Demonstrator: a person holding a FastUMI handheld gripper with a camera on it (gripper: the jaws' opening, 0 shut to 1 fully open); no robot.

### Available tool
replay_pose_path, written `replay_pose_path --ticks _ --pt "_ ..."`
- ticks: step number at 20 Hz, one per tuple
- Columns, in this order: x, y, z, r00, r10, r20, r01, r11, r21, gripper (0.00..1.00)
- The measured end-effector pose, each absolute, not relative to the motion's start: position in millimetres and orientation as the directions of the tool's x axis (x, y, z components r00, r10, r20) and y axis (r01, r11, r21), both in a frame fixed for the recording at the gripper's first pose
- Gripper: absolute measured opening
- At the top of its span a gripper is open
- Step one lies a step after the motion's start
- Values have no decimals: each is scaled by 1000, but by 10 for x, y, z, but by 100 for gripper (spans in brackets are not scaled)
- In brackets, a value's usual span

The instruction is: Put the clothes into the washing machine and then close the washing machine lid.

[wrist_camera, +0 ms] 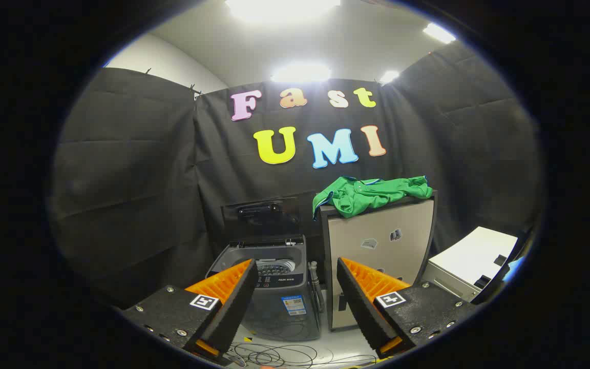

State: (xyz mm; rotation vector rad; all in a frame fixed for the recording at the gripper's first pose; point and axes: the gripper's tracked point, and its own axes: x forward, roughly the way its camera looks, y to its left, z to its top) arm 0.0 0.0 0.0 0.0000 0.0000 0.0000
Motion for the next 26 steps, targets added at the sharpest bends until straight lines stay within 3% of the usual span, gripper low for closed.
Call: replay_pose_path --ticks 26 --pt "63 -16 12 1000 14 7 -14 1000 -1 96"
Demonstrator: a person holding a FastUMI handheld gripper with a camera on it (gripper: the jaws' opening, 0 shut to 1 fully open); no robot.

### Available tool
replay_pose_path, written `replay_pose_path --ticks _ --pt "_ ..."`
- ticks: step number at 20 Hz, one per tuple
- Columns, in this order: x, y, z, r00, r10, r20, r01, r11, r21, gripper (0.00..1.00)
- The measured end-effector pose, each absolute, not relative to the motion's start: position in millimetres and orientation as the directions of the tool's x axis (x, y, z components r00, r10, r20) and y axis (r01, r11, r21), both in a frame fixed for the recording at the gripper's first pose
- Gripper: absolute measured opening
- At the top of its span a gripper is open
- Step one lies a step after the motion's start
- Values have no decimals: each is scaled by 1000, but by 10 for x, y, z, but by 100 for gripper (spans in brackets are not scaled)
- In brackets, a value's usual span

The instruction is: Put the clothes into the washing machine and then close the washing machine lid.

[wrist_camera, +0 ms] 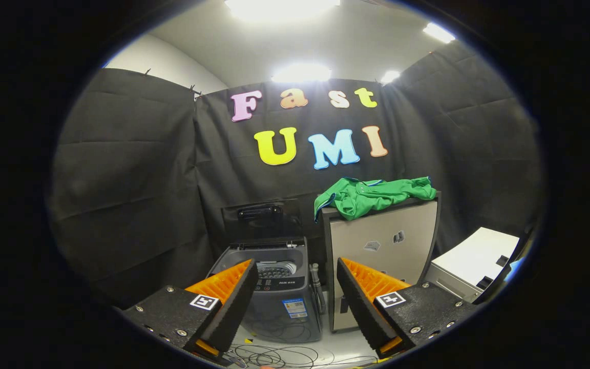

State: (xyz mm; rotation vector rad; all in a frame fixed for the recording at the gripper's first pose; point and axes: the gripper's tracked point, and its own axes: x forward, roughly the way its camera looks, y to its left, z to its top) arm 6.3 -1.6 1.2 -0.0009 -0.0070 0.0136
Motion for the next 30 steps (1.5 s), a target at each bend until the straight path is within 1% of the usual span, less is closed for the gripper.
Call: replay_pose_path --ticks 14,17,22,30 --pt "109 29 77 1000 -12 8 12 1000 -28 96" --pt "153 -75 148 998 -58 21 59 996 -59 96" --pt "340 -306 397 986 -155 53 155 988 12 96" --pt "966 -1011 912 935 -343 89 344 939 6 95"
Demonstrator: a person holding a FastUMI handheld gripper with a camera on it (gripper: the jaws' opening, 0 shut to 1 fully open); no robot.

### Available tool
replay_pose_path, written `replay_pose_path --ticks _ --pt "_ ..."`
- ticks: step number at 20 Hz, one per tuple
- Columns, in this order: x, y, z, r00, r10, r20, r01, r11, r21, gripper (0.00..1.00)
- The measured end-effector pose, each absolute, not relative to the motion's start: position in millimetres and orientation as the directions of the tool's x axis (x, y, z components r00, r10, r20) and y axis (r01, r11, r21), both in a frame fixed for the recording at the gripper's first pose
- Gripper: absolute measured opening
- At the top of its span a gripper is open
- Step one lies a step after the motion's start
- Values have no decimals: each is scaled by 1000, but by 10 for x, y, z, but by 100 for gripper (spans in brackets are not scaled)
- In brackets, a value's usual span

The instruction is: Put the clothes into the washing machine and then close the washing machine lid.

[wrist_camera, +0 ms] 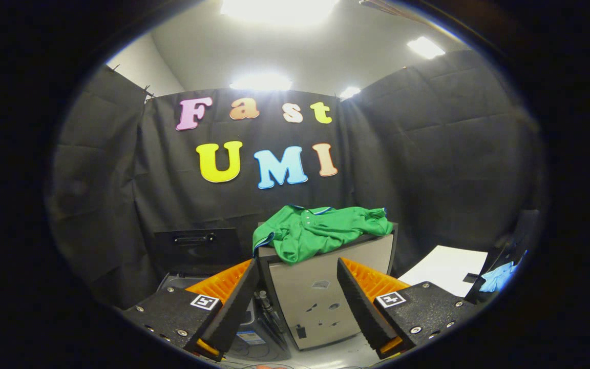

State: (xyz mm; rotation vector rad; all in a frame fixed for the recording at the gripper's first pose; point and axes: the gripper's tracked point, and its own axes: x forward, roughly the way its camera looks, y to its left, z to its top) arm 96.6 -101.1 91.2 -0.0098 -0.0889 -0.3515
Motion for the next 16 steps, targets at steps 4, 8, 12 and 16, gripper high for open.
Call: replay_pose_path --ticks 4,8,12,16 --pt "1395 -1449 1124 919 -389 62 388 921 22 95" --pt "1888 -1843 1246 924 -383 1 383 924 11 95" --pt "2392 -2116 1305 928 -363 -82 359 931 -60 96" --pt "2933 -2250 1200 931 -308 -195 294 951 -97 96"
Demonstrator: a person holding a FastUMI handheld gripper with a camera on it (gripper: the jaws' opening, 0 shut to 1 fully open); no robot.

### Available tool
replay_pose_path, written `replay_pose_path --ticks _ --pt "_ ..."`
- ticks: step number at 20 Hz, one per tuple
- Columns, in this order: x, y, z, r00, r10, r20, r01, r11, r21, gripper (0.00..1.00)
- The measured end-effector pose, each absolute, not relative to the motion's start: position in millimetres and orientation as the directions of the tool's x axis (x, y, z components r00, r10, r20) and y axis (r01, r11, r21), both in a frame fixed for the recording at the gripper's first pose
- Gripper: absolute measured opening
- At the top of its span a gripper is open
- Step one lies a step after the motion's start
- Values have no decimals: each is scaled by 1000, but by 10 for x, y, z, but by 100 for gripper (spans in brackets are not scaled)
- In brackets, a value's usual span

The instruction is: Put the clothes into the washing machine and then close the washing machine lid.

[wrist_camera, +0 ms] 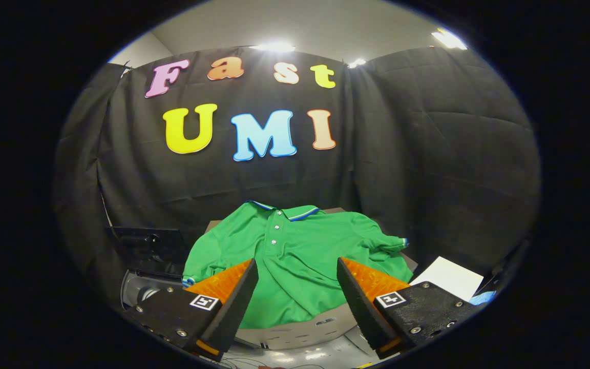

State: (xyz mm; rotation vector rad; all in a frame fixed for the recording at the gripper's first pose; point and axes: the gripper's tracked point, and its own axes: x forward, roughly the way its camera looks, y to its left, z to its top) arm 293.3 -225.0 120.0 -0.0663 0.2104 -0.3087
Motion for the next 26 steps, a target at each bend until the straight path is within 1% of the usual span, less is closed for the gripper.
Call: replay_pose_path --ticks 4,8,15,22,24,26 --pt "3374 -2231 1039 929 -231 -288 212 973 -94 96" --pt "3700 -2161 1015 933 -158 -323 154 987 -38 96" --pt "3808 -2240 731 876 -146 -459 159 987 -11 96" --pt "3807 -2247 744 862 -171 -478 183 983 -22 96" --pt "3799 -2264 750 862 -175 -475 177 983 -41 95" --pt "3782 -2267 733 859 -164 -484 152 986 -64 93"
